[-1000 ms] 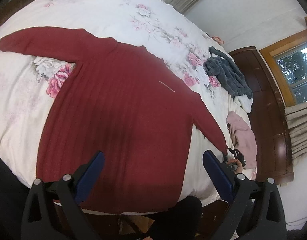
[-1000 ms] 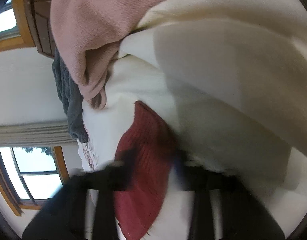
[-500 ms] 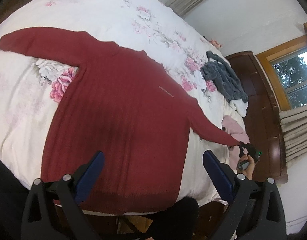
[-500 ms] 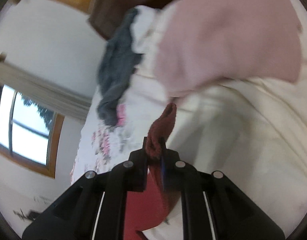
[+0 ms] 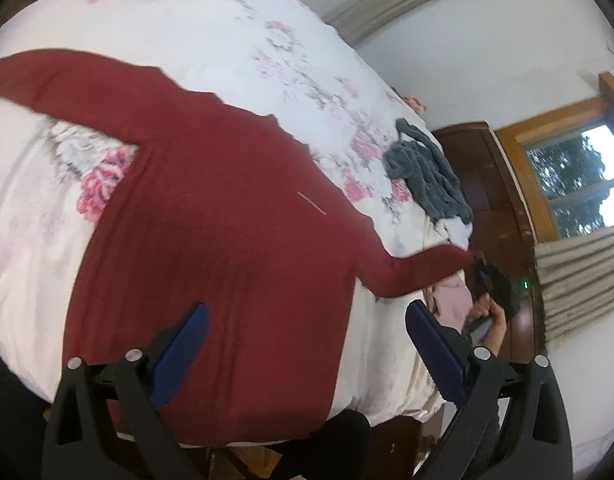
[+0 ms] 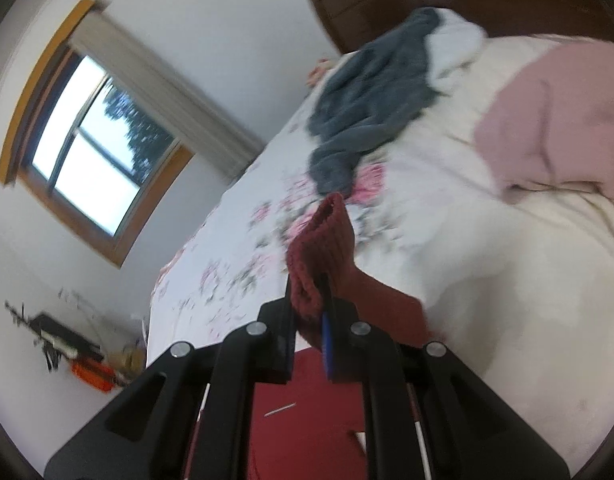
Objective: Fold small clothes
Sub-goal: 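Grasp the red sweater's sleeve cuff with the right tool and lift it, then fold the held sleeve across the sweater body with the right tool, release, then grasp the other sleeve cuff with the left tool, then carry the held sleeve across the sweater body with the left tool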
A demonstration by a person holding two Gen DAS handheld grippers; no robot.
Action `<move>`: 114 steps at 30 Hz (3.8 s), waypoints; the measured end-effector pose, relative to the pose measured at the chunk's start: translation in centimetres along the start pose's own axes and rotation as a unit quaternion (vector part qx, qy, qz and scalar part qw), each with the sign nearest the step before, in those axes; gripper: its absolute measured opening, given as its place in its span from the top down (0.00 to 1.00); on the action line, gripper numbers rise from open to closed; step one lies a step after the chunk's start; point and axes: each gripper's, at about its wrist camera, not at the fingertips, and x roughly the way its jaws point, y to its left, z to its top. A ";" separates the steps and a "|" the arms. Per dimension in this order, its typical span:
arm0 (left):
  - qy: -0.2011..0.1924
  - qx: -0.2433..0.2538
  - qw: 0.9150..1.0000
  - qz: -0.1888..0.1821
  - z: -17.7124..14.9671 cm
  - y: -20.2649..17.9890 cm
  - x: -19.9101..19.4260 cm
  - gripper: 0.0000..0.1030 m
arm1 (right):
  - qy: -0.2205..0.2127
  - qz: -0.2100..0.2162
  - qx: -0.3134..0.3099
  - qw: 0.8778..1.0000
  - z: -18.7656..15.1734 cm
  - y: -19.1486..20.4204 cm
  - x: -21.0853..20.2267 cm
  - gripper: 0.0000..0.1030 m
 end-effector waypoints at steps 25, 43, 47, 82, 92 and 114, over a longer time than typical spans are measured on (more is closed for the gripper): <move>0.037 0.023 0.997 -0.069 6.1 -0.1 6.4 0.04 | 0.198 -0.066 -0.248 0.946 -25.3 13.7 19.2 0.91; 0.162 -0.112 0.969 -0.149 10.3 2.1 27.0 0.04 | 0.234 -0.025 -0.209 0.949 -27.4 5.6 4.9 0.49; 0.183 -0.142 0.967 -0.102 10.2 3.6 31.8 0.04 | 0.246 -0.032 -0.180 0.952 -28.8 2.6 0.6 0.49; 0.101 0.058 0.993 -0.030 20.7 -4.7 21.7 0.92 | 0.223 0.020 -0.118 0.967 -29.1 5.0 -3.3 0.49; 0.069 0.066 0.995 0.020 22.3 1.3 17.5 0.92 | 0.234 0.014 -0.116 0.965 -29.5 4.6 -3.1 0.49; 0.015 -0.027 0.988 0.152 19.8 16.1 17.3 0.58 | 0.251 0.006 -0.125 0.960 -29.9 5.1 -1.5 0.49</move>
